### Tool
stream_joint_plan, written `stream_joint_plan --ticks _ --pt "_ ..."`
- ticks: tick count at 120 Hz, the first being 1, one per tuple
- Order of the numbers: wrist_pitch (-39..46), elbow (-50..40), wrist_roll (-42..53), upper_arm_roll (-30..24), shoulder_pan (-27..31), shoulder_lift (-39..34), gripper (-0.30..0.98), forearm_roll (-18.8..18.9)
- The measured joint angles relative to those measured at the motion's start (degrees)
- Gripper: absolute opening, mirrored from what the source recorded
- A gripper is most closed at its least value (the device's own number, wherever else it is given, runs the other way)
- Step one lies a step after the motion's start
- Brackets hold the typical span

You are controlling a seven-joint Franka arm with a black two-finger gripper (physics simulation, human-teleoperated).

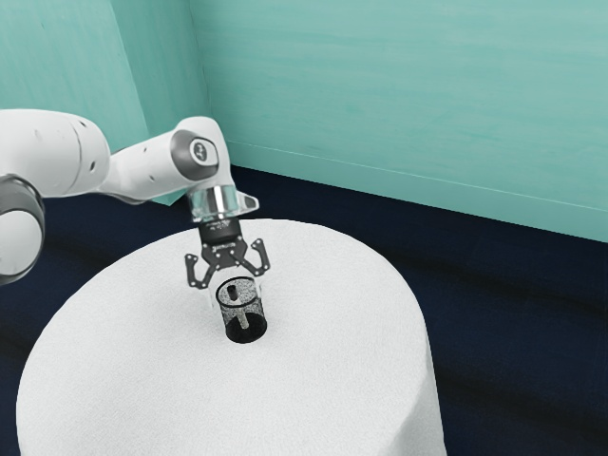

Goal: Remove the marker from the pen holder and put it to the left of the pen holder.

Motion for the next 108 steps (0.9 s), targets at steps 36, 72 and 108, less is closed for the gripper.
stream_joint_plan --ticks 36,72,108 --pt "-0.5 1.2 0.4 -0.2 0.8 0.3 0.30 0.9" --pt "-1.6 2.4 0.7 -1.1 1.0 0.8 0.10 1.4" --pt "-1.9 2.3 0.8 -1.1 1.2 0.2 -0.05 2.1"
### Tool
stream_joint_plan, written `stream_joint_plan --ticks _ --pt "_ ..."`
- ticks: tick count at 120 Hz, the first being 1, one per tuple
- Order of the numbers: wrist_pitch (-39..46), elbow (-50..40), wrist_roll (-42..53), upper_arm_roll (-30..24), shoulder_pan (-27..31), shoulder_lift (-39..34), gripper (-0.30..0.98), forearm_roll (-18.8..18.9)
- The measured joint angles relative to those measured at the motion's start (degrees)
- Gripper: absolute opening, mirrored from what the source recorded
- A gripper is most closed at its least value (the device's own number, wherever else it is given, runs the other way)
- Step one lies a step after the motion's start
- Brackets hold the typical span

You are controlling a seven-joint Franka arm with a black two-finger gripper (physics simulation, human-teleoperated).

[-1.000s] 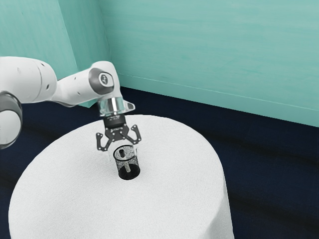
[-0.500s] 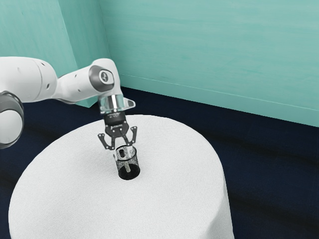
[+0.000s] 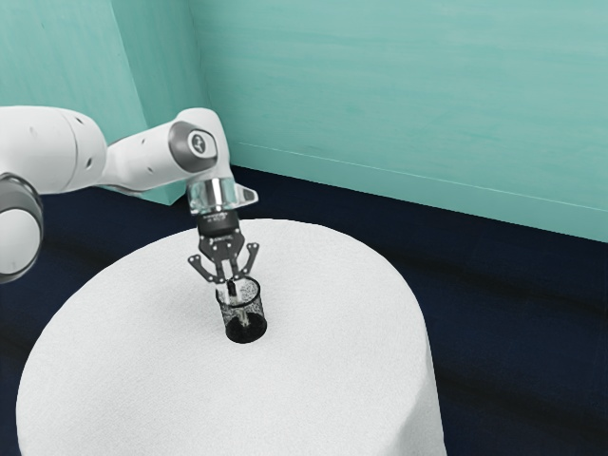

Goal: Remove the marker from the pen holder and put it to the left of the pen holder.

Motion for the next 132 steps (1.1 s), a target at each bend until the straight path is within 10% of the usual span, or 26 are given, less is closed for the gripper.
stream_joint_plan --ticks 64,132 --pt "-4.4 0.1 -1.5 1.6 0.0 -14.3 -0.08 4.1" --pt "-13.4 0.0 -7.2 3.8 9.2 -1.7 -0.07 9.9"
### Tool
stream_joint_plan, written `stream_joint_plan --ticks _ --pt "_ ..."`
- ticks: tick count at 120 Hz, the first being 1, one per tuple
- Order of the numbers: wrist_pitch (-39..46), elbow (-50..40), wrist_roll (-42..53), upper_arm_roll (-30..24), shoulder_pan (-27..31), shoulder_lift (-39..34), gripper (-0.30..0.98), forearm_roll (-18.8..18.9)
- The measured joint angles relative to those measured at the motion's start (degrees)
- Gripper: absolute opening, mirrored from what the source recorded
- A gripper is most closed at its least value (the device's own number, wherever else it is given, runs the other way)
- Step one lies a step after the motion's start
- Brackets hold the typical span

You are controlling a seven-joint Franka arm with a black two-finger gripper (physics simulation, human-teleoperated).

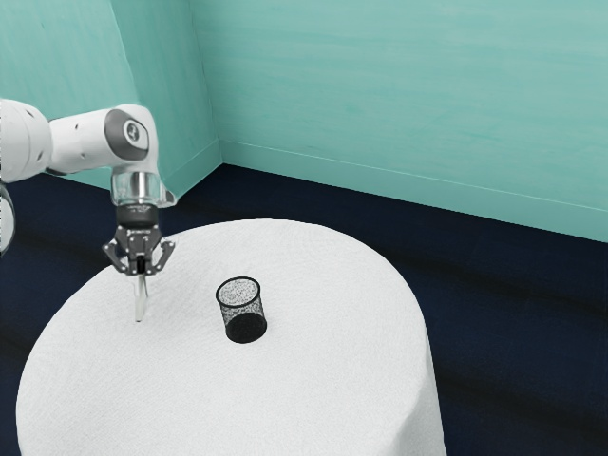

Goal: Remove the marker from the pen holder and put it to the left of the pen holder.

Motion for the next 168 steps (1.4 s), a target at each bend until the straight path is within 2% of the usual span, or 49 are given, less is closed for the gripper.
stream_joint_plan --ticks 46,60,94,106,124,139,168 --pt "-7.0 -0.4 -6.9 2.1 0.4 4.7 -0.06 4.1" --pt "-7.1 -0.3 -8.1 2.0 0.4 4.5 0.04 4.3" --pt "-4.8 0.0 -8.6 0.3 0.2 3.4 0.36 4.4" --pt "-3.4 -0.4 -8.7 -0.6 -0.5 -0.4 0.48 4.5" --pt "-0.7 -0.8 -8.7 -1.6 -0.9 -12.4 0.58 4.6" --pt "7.1 -4.0 -3.0 -3.8 -1.1 -19.9 0.63 4.4" --pt "18.2 -5.3 8.7 -4.6 -2.5 -25.3 0.67 4.5"
